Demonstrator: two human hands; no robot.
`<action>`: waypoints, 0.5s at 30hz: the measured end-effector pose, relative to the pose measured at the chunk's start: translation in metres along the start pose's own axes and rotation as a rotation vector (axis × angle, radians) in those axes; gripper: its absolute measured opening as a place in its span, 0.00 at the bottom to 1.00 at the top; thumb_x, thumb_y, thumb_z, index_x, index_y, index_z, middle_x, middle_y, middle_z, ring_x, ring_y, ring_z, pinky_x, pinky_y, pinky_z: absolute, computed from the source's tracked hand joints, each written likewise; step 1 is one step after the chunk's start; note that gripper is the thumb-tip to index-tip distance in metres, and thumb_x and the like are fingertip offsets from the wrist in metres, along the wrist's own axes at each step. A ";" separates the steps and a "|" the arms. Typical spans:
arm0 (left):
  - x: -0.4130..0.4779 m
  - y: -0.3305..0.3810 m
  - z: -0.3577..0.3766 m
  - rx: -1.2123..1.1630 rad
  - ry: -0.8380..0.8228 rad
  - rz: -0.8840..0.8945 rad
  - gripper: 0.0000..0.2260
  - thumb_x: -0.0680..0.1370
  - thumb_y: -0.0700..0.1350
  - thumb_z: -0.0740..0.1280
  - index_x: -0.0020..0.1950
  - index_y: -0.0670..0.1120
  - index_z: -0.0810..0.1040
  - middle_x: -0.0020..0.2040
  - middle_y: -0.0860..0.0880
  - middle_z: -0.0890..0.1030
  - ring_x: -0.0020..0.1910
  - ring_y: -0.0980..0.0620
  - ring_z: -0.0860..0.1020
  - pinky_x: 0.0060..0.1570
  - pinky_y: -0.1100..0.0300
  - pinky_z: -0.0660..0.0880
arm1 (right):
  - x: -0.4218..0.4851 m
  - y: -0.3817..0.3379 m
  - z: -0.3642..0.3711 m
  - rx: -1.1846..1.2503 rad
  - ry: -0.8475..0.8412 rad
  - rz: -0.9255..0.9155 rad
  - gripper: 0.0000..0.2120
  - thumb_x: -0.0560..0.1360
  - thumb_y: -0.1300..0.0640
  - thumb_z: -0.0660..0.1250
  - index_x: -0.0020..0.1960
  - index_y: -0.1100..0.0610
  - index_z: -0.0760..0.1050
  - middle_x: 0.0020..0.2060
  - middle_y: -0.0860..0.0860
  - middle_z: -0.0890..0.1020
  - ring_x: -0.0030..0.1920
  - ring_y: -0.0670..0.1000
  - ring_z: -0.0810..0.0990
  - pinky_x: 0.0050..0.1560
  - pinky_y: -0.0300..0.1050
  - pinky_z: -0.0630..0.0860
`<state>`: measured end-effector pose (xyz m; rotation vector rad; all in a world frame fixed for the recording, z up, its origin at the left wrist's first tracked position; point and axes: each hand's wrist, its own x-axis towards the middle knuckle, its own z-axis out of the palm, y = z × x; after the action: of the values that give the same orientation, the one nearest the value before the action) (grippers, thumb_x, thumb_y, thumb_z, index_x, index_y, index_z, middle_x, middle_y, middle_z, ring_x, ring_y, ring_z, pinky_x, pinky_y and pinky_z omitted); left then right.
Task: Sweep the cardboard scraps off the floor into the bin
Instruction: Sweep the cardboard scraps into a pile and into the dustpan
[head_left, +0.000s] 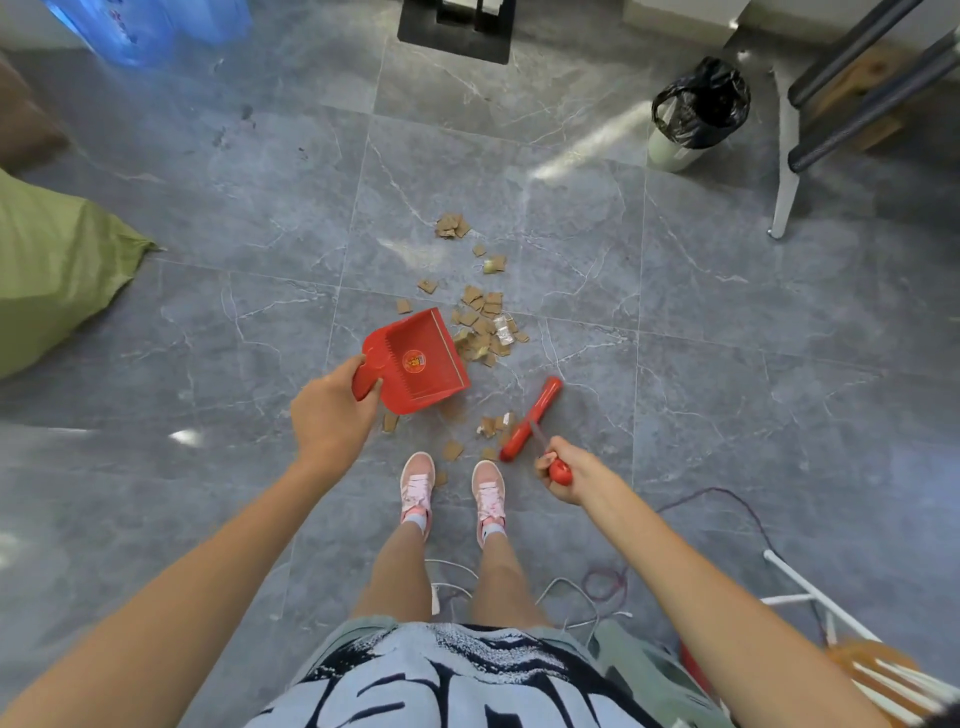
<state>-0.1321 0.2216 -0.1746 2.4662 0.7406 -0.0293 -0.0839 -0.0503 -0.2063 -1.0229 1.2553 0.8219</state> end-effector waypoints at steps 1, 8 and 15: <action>0.000 -0.002 -0.001 -0.014 0.016 -0.024 0.14 0.76 0.49 0.68 0.61 0.49 0.80 0.39 0.42 0.84 0.40 0.38 0.81 0.39 0.50 0.76 | -0.001 -0.006 0.005 0.016 -0.007 -0.003 0.14 0.78 0.68 0.50 0.35 0.58 0.60 0.27 0.51 0.63 0.10 0.42 0.60 0.12 0.29 0.58; 0.007 -0.013 -0.013 -0.012 0.049 -0.089 0.13 0.76 0.50 0.68 0.60 0.49 0.81 0.39 0.42 0.84 0.40 0.39 0.82 0.39 0.51 0.76 | 0.001 -0.032 0.026 0.104 -0.091 0.005 0.14 0.77 0.68 0.50 0.35 0.56 0.58 0.32 0.49 0.58 0.11 0.45 0.62 0.12 0.31 0.59; 0.018 -0.020 -0.035 -0.007 0.042 -0.118 0.14 0.75 0.50 0.68 0.60 0.49 0.81 0.41 0.40 0.84 0.42 0.37 0.81 0.41 0.48 0.78 | -0.026 -0.066 0.032 -0.001 -0.067 -0.041 0.13 0.76 0.68 0.52 0.35 0.57 0.60 0.25 0.52 0.63 0.12 0.44 0.62 0.12 0.30 0.60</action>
<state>-0.1318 0.2629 -0.1589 2.4203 0.9026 -0.0190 -0.0158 -0.0421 -0.1700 -1.0104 1.1732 0.8185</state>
